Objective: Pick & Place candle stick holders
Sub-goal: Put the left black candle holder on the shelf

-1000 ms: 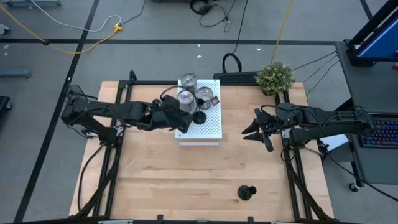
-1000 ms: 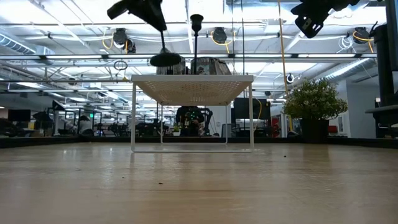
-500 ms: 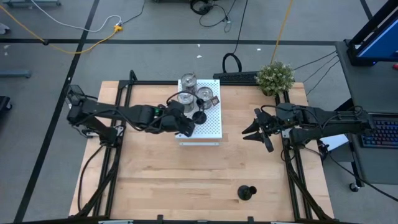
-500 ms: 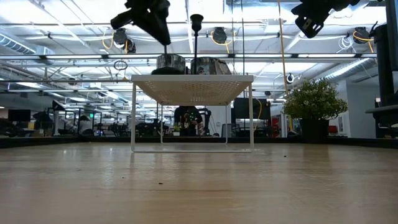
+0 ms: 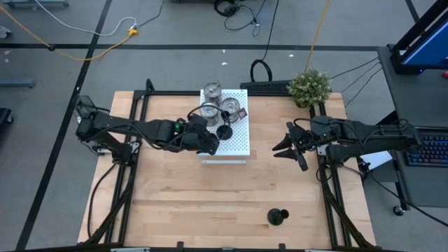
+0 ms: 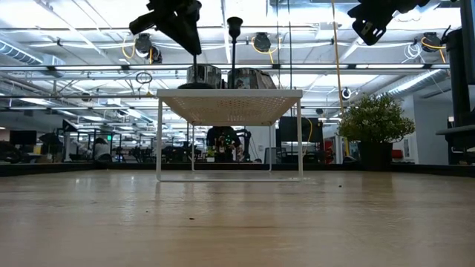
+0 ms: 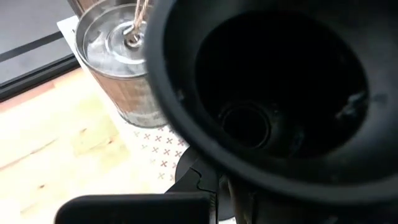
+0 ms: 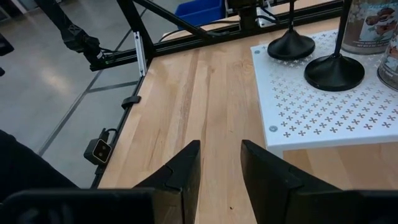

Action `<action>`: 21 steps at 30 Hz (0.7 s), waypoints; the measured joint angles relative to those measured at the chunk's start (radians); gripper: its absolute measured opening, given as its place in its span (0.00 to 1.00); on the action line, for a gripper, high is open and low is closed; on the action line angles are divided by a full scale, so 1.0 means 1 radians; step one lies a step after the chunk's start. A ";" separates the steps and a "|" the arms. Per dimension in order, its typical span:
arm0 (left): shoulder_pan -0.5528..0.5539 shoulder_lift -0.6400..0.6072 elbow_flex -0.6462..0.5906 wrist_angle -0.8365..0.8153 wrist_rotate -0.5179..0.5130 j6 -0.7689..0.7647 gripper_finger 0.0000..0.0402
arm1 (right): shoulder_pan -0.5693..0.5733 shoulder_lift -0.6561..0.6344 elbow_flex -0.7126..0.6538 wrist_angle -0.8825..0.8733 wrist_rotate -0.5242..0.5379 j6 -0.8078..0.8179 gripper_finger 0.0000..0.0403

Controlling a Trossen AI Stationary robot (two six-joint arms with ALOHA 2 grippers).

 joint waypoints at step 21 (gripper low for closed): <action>-0.001 0.022 0.000 0.004 0.005 0.000 0.07 | 0.000 0.000 0.000 0.000 0.000 0.000 0.26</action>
